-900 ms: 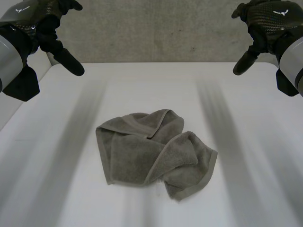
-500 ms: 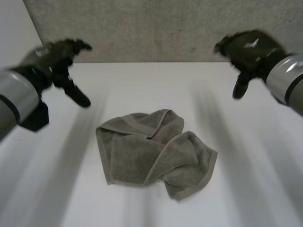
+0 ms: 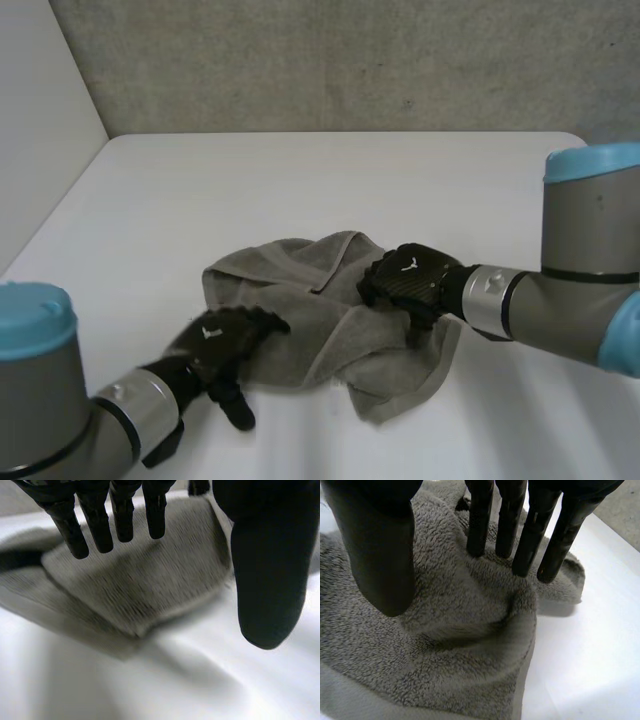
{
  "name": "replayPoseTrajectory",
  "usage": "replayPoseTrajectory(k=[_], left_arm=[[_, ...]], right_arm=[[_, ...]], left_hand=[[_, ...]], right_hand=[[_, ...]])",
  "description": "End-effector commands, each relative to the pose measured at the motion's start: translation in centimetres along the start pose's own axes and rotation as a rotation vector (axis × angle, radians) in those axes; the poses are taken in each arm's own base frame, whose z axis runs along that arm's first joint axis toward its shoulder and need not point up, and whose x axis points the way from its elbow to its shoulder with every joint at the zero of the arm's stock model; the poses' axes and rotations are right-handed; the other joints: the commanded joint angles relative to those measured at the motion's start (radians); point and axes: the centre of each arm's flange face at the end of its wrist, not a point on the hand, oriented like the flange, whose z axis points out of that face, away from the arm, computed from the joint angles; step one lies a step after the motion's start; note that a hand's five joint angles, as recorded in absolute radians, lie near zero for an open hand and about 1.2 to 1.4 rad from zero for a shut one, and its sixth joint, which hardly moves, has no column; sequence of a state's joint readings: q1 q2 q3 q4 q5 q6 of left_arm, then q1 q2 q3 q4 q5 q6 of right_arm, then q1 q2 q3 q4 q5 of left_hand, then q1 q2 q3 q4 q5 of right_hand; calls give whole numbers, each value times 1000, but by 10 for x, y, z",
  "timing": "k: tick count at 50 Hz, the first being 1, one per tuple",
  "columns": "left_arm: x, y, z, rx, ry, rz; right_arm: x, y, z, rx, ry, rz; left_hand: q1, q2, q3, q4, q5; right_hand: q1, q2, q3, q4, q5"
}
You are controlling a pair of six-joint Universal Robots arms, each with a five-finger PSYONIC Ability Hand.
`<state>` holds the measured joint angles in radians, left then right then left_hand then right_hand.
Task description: Fold the towel.
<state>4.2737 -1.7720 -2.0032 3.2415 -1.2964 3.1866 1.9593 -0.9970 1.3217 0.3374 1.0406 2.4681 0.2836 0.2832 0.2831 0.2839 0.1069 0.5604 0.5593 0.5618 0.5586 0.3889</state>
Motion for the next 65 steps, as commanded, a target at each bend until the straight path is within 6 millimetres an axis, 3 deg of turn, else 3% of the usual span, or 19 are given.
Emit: replayPoseTrajectory(k=[1,3,9,11,24,38,46,51,56,65], left_arm=[[1,13,13,6,7,8],[0,11,15,31,6,11],[-1,3,23,108,4,35],[-1,3,26,111,2,37],[-15,7,49,92,-88,34],[-18,-9,69,187,-114,54],[-7,-13,70,217,-81,59],[11,-11,60,218,-38,82],[15,-9,54,214,-27,93],[15,-4,67,203,-30,97]], right_arm=[[-5,1,7,61,29,14],[-7,-8,-1,104,44,19],[-10,-20,-17,143,63,42],[-8,-27,-28,169,84,80],[-6,-29,-48,192,113,274],[-3,-35,-72,229,147,329],[5,-30,-73,217,182,331],[11,-24,-69,207,194,338],[15,-16,-59,186,190,353],[15,-13,-55,180,181,359]], left_hand=[[21,21,21,21,23],[21,21,21,21,23],[39,39,39,38,41],[41,42,42,41,44],[127,127,127,126,129],[394,394,394,393,396],[403,403,403,402,405],[262,263,263,262,264],[212,212,212,211,214],[256,256,256,255,258]], right_hand=[[232,233,231,234,229],[413,414,412,415,410],[628,630,627,630,625],[835,836,833,837,832],[836,837,834,838,833],[836,837,834,838,833],[836,837,834,838,833],[836,837,834,838,833],[836,837,834,838,833],[836,837,834,838,833]])
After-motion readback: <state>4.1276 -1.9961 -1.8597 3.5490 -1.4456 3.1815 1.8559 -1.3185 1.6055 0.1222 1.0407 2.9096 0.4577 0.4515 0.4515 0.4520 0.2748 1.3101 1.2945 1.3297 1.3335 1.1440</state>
